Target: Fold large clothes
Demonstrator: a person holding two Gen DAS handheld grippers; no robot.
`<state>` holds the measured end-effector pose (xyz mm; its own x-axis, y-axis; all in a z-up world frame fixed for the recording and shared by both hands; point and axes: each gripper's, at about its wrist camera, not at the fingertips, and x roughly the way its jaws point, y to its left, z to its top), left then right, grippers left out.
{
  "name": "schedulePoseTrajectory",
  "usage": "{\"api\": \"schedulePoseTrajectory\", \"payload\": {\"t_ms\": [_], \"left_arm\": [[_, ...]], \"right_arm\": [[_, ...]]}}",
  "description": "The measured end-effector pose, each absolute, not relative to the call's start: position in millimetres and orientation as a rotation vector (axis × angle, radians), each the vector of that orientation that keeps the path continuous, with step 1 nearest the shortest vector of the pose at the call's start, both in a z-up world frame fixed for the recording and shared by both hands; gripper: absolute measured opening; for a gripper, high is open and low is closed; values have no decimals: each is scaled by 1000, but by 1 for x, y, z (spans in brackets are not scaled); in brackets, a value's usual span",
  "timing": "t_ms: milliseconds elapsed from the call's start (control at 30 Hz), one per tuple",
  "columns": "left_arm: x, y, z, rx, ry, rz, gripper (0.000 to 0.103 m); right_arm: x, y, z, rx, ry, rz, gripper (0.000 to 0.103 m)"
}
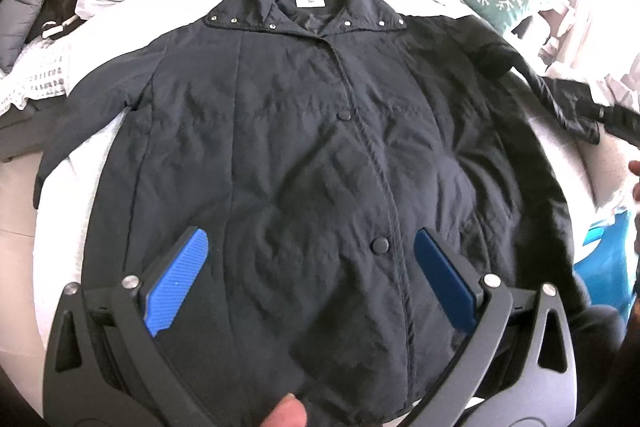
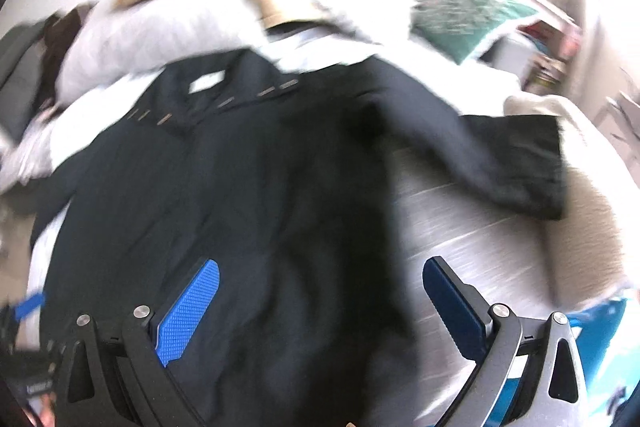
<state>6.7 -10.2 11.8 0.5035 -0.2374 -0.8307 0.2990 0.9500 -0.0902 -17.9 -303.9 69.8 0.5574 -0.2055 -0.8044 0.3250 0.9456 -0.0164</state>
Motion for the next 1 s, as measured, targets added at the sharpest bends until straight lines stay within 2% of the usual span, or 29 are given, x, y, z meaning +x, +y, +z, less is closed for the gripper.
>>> {"api": "schedulePoseTrajectory", "payload": {"t_ms": [333, 500, 633, 700, 733, 767, 867, 1000], "left_arm": [[20, -20, 4, 13, 1058, -428, 103], [27, -28, -3, 5, 1084, -443, 103], [32, -34, -12, 18, 1095, -436, 103], [37, -35, -15, 15, 1095, -431, 103], [40, -36, -17, 9, 1098, -428, 103], [46, -37, -20, -9, 1108, -425, 103], [54, -41, -25, -60, 1128, -436, 103], [59, -52, -30, -62, 1127, -444, 103]], "right_arm": [[2, -483, 98, 199, 930, -597, 102], [11, -559, 72, 373, 949, -643, 91], [22, -584, 45, 434, 944, -657, 82], [28, -583, 42, 428, 904, -646, 65], [33, -583, 39, 428, 907, -642, 40], [37, -584, 37, 425, 920, -651, 9], [43, -587, 45, 376, 911, -703, 7], [45, -597, 87, 194, 851, -852, 7]]}}
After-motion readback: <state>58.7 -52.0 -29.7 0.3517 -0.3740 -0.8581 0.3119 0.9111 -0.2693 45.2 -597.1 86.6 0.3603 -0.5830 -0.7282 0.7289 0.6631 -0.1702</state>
